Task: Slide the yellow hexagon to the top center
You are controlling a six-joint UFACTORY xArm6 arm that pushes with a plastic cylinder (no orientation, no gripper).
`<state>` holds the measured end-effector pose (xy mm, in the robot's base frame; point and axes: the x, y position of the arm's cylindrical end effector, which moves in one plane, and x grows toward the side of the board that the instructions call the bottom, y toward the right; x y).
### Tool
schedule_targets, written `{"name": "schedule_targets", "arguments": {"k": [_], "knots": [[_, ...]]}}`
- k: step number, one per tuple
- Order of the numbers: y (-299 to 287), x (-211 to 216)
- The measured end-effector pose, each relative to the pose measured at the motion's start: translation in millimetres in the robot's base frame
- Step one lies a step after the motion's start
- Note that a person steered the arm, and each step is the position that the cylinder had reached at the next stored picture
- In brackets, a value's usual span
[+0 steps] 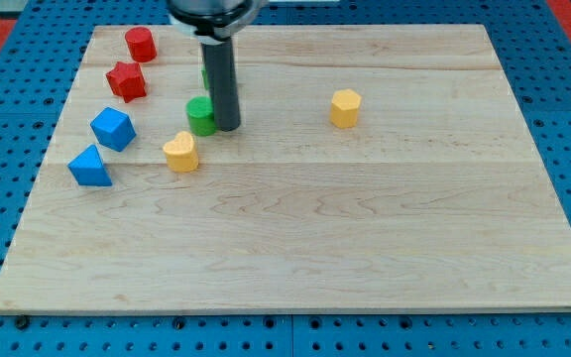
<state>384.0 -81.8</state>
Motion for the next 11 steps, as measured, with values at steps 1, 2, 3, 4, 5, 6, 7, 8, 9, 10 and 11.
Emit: {"name": "schedule_targets", "arguments": {"k": [1,2,3,4,5,6,7,8,9,10,11], "knots": [[11.9,0.1],[55.6,15.4],[126.6,33.1],[167.8,-6.9],[109.7,-56.5],[103.5,-76.7],[129.3,-74.3],[142.9,-80.6],[142.9,-119.3],[159.9,-127.7],[192.6,-153.1]]}}
